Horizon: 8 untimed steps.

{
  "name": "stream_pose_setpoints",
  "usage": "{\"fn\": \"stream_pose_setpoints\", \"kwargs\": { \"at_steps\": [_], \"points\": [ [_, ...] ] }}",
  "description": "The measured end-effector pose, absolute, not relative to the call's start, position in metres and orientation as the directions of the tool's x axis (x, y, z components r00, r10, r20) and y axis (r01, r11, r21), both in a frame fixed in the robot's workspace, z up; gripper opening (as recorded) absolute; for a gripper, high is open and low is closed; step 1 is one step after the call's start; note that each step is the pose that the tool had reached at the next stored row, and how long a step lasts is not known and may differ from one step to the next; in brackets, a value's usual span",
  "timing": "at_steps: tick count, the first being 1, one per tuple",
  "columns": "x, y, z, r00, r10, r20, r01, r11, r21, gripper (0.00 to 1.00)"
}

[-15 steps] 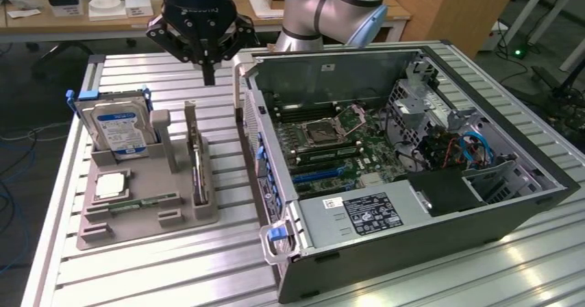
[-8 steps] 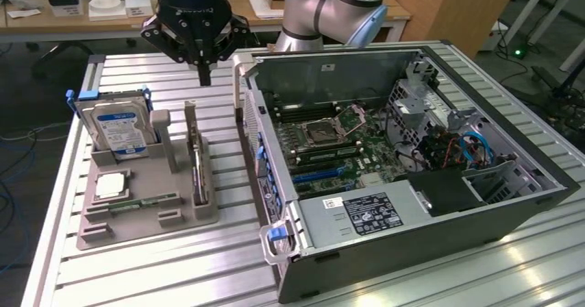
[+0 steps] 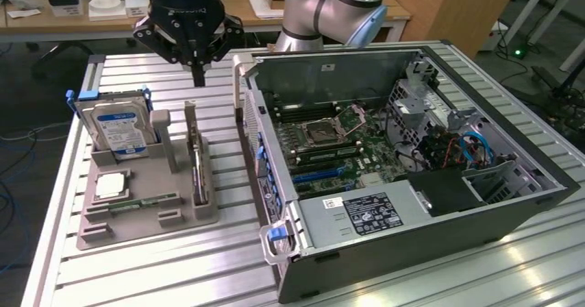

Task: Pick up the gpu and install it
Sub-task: 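Reach for the gpu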

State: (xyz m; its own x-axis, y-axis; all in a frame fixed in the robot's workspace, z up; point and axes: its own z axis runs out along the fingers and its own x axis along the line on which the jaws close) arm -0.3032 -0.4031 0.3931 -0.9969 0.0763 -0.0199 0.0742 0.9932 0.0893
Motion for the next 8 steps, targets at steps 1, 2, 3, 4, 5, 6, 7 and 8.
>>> {"fn": "stream_pose_setpoints", "kwargs": {
  "at_steps": [1,2,3,4,5,6,7,8],
  "points": [
    [-0.3042,-0.4032,0.3930,-0.997,0.076,-0.020,0.074,0.993,0.089,0.10],
    [-0.3052,-0.4033,0.3930,-0.997,0.076,-0.020,0.074,0.993,0.089,0.10],
    [-0.3062,-0.4033,0.3930,-0.997,0.076,-0.020,0.074,0.993,0.089,0.10],
    [-0.3071,-0.4034,0.3930,-0.997,0.076,-0.020,0.074,0.993,0.089,0.10],
    [-0.3081,-0.4034,0.3930,-0.997,0.076,-0.020,0.074,0.993,0.089,0.10],
    [-0.3091,-0.4035,0.3930,-0.997,0.076,-0.020,0.074,0.993,0.089,0.10],
    [-0.3101,-0.4035,0.3930,-0.997,0.076,-0.020,0.074,0.993,0.089,0.10],
    [-0.3110,-0.4036,0.3930,-0.997,0.076,-0.020,0.074,0.993,0.089,0.10]
  ]
}}
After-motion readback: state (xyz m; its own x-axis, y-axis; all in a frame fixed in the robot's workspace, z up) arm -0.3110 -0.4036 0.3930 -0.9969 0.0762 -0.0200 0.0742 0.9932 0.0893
